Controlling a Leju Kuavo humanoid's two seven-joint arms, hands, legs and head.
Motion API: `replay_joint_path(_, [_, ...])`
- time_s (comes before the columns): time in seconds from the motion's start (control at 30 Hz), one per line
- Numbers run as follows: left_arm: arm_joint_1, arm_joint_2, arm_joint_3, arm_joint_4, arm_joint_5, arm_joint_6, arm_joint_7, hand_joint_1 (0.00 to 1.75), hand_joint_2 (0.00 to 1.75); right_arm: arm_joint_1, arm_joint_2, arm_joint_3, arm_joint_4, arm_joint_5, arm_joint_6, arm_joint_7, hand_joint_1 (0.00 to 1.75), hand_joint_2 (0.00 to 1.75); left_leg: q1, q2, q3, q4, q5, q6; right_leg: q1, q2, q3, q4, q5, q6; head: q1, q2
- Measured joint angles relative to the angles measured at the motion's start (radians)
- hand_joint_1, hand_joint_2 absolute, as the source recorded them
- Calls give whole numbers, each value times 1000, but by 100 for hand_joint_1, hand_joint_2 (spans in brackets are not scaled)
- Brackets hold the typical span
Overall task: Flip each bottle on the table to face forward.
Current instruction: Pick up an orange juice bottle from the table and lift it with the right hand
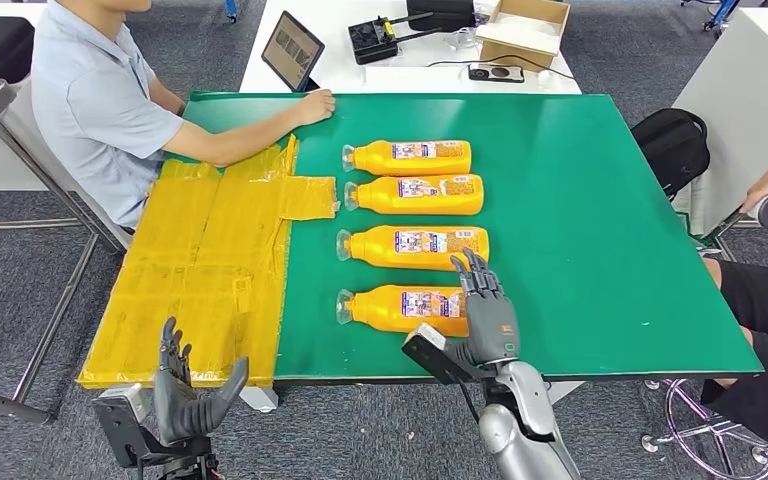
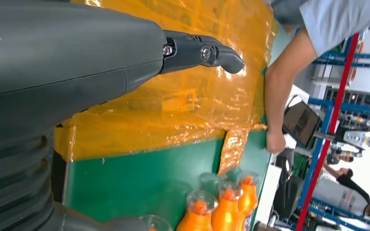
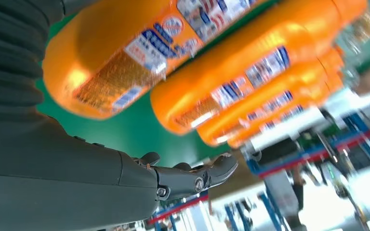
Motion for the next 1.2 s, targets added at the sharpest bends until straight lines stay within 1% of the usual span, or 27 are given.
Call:
replay_joint_path(0.13, [-18, 10, -14, 20, -31, 2, -13, 0, 175, -39, -10, 26, 47, -81, 133, -8, 0, 175, 0, 0, 0, 0, 0, 0, 0, 0, 0, 0, 0, 0, 0, 0])
replay_joint_path(0.23, [-32, 16, -25, 39, -38, 3, -21, 0, 175, -62, -14, 53, 73, -116, 183, -14, 0, 175, 0, -1, -1, 0, 0, 0, 0, 0, 0, 0, 0, 0, 0, 0])
replay_joint_path(0.47, [-48, 24, -39, 58, -43, 3, -23, 0, 175, -99, -20, 103, 117, -89, 188, 28, 0, 175, 0, -1, -1, 0, 0, 0, 0, 0, 0, 0, 0, 0, 0, 0])
replay_joint_path(0.57, [-50, 27, -42, 60, -44, 8, -22, 0, 175, -110, -24, 122, 134, -36, 188, 102, 0, 175, 0, -1, -1, 0, 0, 0, 0, 0, 0, 0, 0, 0, 0, 0])
replay_joint_path(0.7, [-50, 32, -38, 60, -47, 9, -10, 0, 175, -124, -35, 155, 152, 81, 185, 219, 0, 175, 0, -1, -1, 0, 0, 0, 0, 0, 0, 0, 0, 0, 0, 0])
replay_joint_path(0.83, [-50, 32, -28, 60, -66, 10, -5, 0, 175, -136, -42, 183, 160, 181, 208, 309, 0, 175, 0, -1, -1, 0, 0, 0, 0, 0, 0, 0, 0, 0, 0, 0])
replay_joint_path(0.93, [-50, 32, -22, 60, -79, 20, -6, 0, 175, -142, -46, 195, 163, 208, 212, 329, 0, 175, 0, -1, -1, 0, 0, 0, 0, 0, 0, 0, 0, 0, 0, 0])
replay_joint_path(1.2, [-50, 32, -8, 60, -89, 31, -11, 0, 175, -145, -51, 205, 164, 237, 236, 337, 0, 175, 0, -1, 0, 0, 0, 0, 0, 0, 0, 0, 0, 0, 0, 0])
